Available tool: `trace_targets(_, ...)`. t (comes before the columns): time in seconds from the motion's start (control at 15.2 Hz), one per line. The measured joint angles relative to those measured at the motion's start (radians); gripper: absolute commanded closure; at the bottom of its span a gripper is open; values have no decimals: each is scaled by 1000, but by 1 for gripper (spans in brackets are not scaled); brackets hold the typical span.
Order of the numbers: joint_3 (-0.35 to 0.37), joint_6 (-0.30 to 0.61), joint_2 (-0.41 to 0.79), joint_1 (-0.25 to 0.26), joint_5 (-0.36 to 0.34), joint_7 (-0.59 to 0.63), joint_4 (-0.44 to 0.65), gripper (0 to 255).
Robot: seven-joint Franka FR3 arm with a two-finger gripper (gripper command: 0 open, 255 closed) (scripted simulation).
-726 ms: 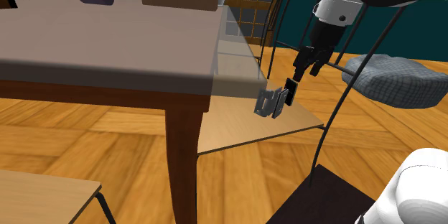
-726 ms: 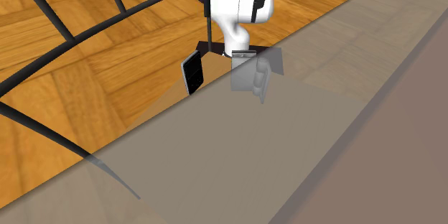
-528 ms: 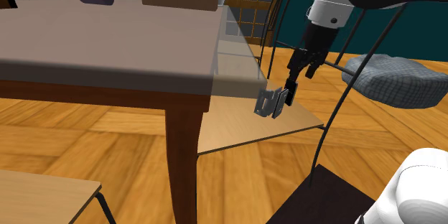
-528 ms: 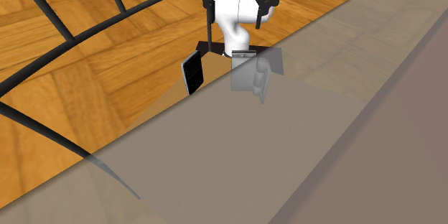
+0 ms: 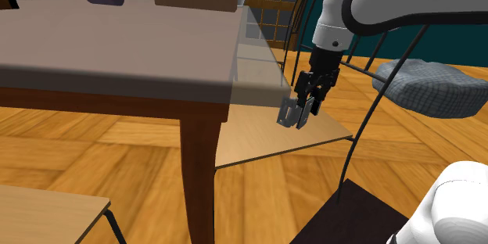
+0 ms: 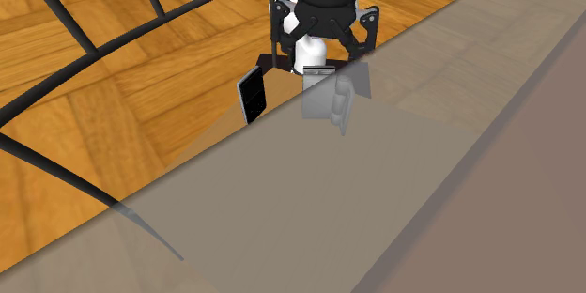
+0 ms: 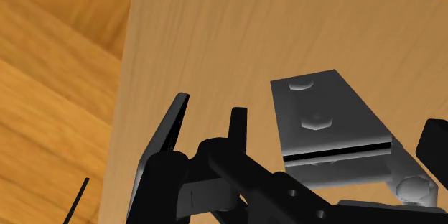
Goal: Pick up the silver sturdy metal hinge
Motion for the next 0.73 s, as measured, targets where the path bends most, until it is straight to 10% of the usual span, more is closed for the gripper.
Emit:
trace_targets(0.2, 1, 34, -4, 1, 1, 0, -39, 0)
trace_targets(0.26, 1, 42, -3, 1, 1, 0, -46, 255)
trace_targets(0.73, 2, 51, -1, 1, 2, 1, -49, 255)
